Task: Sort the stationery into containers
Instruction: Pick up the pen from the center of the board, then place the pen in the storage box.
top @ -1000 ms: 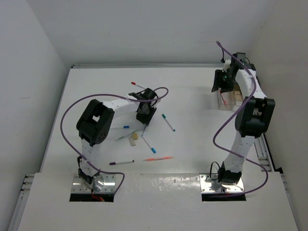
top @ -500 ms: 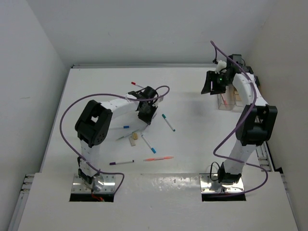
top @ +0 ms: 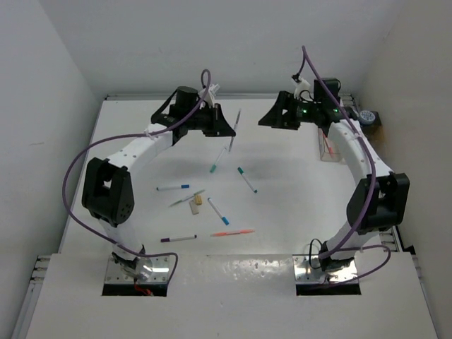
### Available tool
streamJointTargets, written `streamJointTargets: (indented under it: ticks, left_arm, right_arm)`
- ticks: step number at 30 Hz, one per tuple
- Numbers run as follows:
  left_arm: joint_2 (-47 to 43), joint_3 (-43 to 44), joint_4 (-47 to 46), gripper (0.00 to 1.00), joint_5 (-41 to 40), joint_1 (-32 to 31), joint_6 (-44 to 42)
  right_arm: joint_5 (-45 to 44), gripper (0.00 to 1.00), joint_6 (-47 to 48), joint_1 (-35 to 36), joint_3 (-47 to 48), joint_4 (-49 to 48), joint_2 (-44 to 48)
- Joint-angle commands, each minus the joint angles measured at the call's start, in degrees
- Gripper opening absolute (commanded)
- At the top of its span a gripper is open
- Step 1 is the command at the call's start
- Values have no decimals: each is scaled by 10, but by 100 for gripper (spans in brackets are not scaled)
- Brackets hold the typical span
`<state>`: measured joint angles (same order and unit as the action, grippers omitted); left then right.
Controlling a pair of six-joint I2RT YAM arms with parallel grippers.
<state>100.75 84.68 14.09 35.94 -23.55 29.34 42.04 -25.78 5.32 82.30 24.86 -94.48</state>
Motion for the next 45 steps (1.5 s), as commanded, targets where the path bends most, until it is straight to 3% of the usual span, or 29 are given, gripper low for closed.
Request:
streamJointTargets:
  ticks: [1, 5, 9, 10, 13, 14, 16, 17, 18, 20, 21, 22, 23, 27, 29, 33, 36, 40, 45]
  left_arm:
    - [-35, -21, -110, 6, 96, -4, 95]
    - [-49, -54, -191, 5, 130, -12, 141]
    - [-62, -69, -212, 3, 135, -18, 160]
    - [-69, -77, -213, 2, 132, -20, 164]
    - [-71, -81, -212, 2, 130, -19, 164]
    - [-72, -82, -211, 2, 128, -18, 164]
    - [-71, -84, -210, 10, 127, -17, 165]
    - [-70, -85, -209, 13, 125, -13, 165]
    - [-70, -84, -205, 21, 123, -12, 165]
    - [-66, -77, -189, 41, 106, -7, 158]
    - [-63, -58, -146, 63, 84, -4, 145]
    - [-59, -44, -106, 70, 69, 2, 103]
    - [-55, -31, -52, 89, 55, 6, 79]
    - [-35, 46, 98, 94, -62, 14, -69]
    - [-25, 71, 151, 95, -151, 5, -126]
    - [-35, 57, 171, 100, -328, -24, -183]
    - [-56, 15, 148, 100, -386, -30, -192]
    - [-81, -36, 109, 100, -384, -17, -177]
    - [-57, -31, 139, 99, -332, 9, -190]
  right_arm:
    - [37, 75, -84, 23, 29, -88, -10]
    - [37, 74, -132, 54, 40, -129, -26]
    - [34, 71, -141, 76, 52, -142, -39]
    - [30, 60, -146, 93, 55, -144, -51]
    - [24, 42, -151, 101, 53, -145, -53]
    - [24, 28, -153, 103, 51, -146, -53]
    - [23, 14, -153, 102, 48, -145, -51]
    - [22, 2, -150, 101, 49, -140, -49]
    - [21, 0, -145, 99, 48, -137, -48]
    - [20, 0, -139, 90, 50, -124, -42]
    - [17, 0, -123, 74, 51, -117, -40]
    - [14, 0, -111, 66, 57, -93, -36]
    - [8, 0, -93, 39, 62, -77, -36]
    - [-61, 0, 84, -36, 130, 32, -63]
    - [-141, 0, 195, -79, 190, 110, -104]
    - [-269, 0, 253, -141, 218, 90, -141]
    - [-324, 0, 293, -172, 225, 63, -159]
    - [-370, 0, 335, -179, 251, 39, -199]
    - [-396, 0, 343, -179, 280, 31, -259]
